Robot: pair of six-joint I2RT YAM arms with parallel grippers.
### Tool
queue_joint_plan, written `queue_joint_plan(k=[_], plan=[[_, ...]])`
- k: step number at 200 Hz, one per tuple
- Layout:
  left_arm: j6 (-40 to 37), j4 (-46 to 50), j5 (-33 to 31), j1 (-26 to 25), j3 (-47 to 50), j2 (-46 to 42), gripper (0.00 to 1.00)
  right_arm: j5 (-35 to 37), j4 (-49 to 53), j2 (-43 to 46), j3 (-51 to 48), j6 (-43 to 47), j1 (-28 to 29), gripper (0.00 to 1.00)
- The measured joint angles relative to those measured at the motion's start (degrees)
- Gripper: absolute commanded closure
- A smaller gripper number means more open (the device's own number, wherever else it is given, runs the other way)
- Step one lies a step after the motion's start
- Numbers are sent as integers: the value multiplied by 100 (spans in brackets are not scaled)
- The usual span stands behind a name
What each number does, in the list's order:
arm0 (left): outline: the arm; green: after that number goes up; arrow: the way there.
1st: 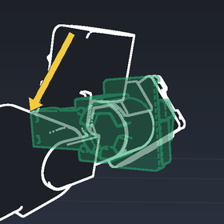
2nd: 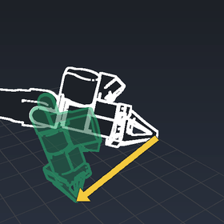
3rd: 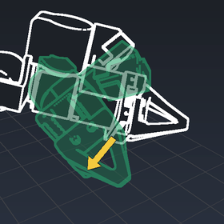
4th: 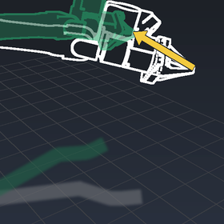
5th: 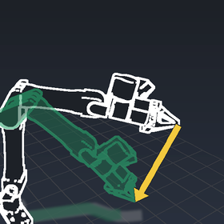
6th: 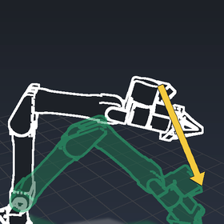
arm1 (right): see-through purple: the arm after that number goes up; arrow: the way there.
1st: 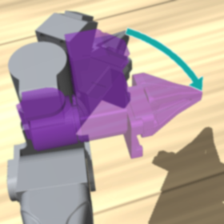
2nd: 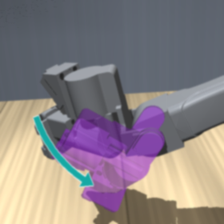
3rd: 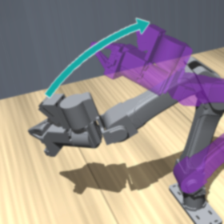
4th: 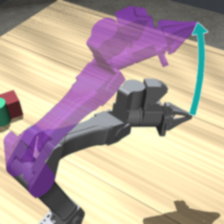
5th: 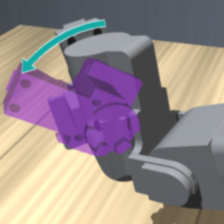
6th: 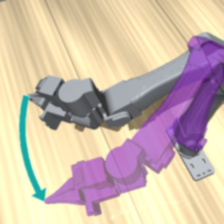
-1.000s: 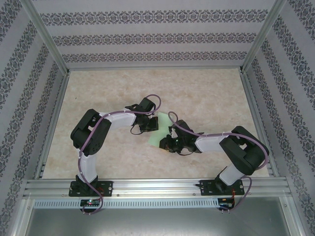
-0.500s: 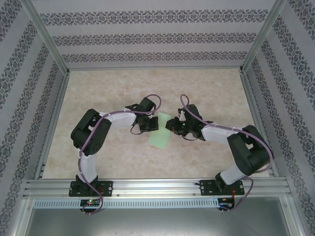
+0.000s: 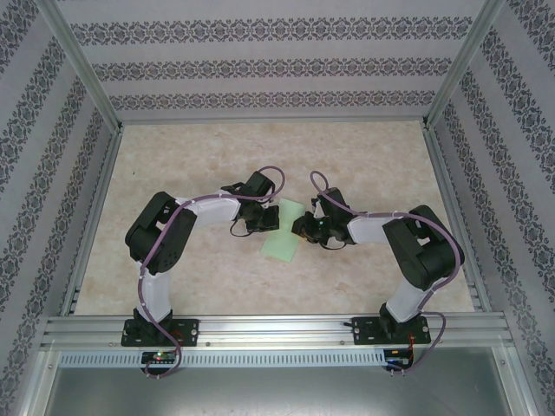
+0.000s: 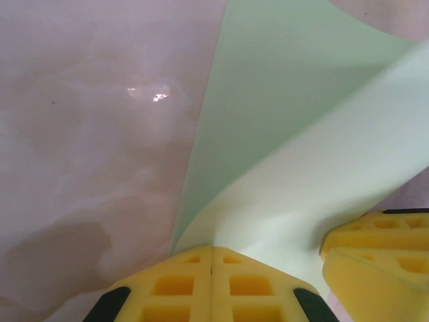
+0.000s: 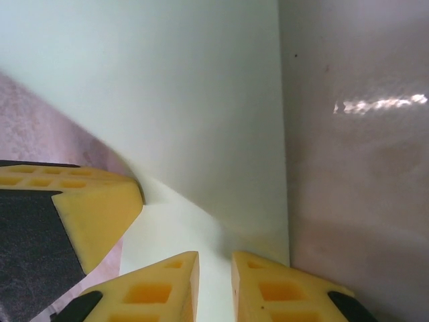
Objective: Fold a paper plane with a square sheet of paper (pick it up from the middle)
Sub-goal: Fold the square sheet of paper in half at the center of the table.
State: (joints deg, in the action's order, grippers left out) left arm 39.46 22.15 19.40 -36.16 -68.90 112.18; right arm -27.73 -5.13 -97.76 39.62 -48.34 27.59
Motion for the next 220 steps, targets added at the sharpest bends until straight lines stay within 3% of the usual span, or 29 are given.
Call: queue_joint_plan(k=[63,133,220], plan=[[0,2,0,0,0,0,100,-50,216,212,522,50,-107,79],[-2,2,0,0,0,0,100,-79,66,-542,645,90,-260,79],[-17,2,-2,-2,0,0,100,-125,173,-240,765,181,-422,77]])
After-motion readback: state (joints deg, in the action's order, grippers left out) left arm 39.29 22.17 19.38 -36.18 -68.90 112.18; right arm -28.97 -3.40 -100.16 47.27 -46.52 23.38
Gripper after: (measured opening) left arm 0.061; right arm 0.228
